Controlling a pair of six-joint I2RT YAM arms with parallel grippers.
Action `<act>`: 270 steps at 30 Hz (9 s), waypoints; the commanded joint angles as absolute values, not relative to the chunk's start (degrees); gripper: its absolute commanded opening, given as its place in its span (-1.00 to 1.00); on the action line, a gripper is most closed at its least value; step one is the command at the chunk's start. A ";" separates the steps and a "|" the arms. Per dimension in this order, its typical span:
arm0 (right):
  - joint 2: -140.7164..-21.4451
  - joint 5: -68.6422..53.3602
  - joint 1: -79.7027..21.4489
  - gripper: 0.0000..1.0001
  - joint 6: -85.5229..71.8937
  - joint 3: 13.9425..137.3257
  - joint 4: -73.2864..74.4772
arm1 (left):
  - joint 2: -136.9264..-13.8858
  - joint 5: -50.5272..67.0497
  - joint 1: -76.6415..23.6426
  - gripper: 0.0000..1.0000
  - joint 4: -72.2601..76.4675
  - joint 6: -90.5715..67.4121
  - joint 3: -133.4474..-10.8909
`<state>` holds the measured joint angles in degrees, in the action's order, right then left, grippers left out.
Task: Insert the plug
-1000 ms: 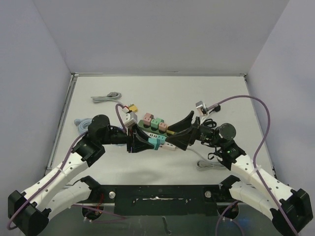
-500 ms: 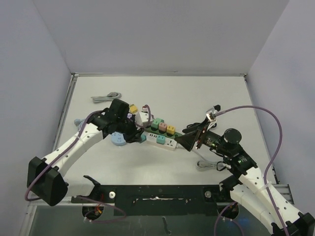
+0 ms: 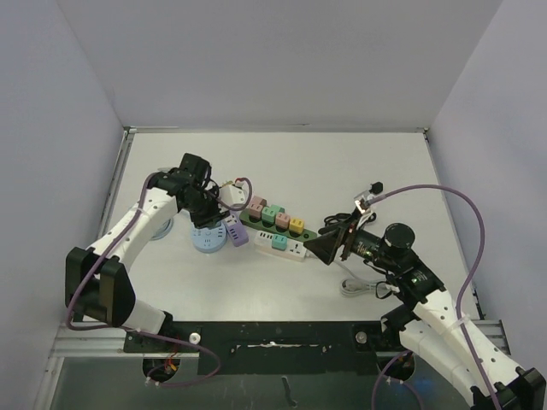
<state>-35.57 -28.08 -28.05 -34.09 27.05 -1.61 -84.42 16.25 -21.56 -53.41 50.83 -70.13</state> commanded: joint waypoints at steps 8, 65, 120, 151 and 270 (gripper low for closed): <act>-35.80 -28.37 -27.39 0.60 -32.27 25.42 -5.51 | -80.84 13.61 -19.38 -1.00 -44.10 61.62 -59.55; -34.63 -27.86 -24.92 0.61 -29.78 23.23 -4.18 | -100.22 7.72 -22.41 -1.00 -51.18 63.95 -62.99; -35.64 -12.94 -24.77 0.59 -39.85 26.83 4.25 | -111.65 -24.87 -22.29 0.38 -23.87 -40.46 -86.49; -42.68 -12.99 -25.20 0.52 -39.97 27.20 -1.21 | -110.39 -17.19 -22.31 -0.47 -22.77 -42.39 -85.95; -132.58 -7.10 -47.51 -0.75 -19.97 123.78 52.15 | -45.44 -20.42 -14.06 0.31 -30.70 -34.65 -50.86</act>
<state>-131.92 -8.27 -48.07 -19.53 120.84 50.28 -45.65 -19.25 -14.44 -33.65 -35.48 -50.85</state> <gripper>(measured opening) 0.317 0.655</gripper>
